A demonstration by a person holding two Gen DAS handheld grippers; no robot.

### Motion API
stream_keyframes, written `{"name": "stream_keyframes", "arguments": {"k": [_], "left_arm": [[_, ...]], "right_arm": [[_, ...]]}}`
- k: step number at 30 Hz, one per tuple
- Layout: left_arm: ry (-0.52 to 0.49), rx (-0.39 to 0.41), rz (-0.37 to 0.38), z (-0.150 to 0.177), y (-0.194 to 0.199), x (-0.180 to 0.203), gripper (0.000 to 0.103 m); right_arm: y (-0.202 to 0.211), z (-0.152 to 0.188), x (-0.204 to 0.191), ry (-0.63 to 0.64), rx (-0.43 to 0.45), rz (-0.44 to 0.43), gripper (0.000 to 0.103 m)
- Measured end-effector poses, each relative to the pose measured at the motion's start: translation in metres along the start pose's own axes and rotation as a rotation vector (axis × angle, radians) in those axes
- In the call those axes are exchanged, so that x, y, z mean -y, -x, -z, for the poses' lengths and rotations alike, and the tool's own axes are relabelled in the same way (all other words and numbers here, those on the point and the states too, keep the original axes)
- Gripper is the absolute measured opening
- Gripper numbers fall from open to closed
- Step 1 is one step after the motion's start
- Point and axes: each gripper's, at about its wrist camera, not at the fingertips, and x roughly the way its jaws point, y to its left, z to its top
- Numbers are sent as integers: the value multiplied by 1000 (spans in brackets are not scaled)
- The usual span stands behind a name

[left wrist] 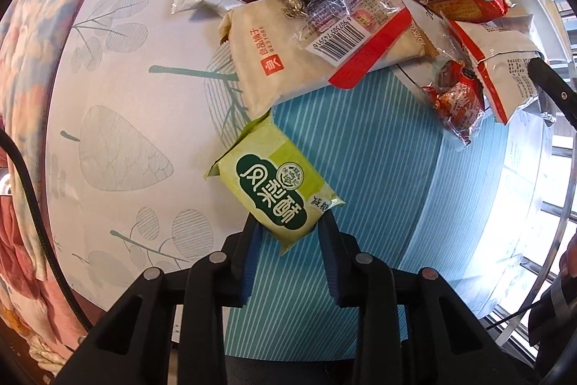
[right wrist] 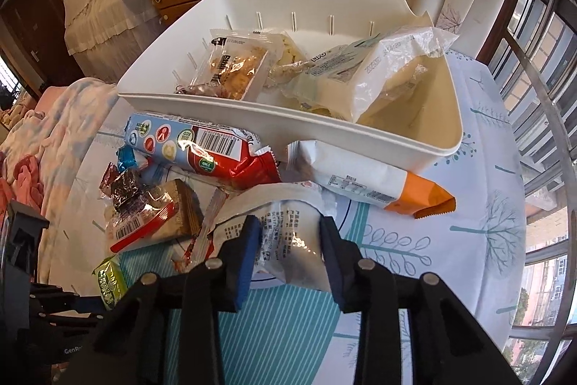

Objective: Organize snacks

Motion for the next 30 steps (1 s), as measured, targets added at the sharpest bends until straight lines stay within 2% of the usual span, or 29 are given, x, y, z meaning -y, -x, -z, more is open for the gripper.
{"name": "stream_keyframes", "arguments": {"k": [4,5,6,17,21,30], "left_arm": [[7,40,27,14,9,-10,28],[8,52,37,17,14,-14,28],[10,64,47,20,17,-16,27],[12,235,166,46,69,-36,19],[14,251,165,55,83,-42,19],[58,285,203,67,76,-46,18]], "right_arm": [[5,1,-4,12,9,1,30],[6,1,-5,16,10,-1,27],[8,1,-7,21,15,5,10],[23,4,-15,32,30,-46,10],[30,6,-19,31,44,-68,10],[58,7,-20,35,102,-105,10]]}}
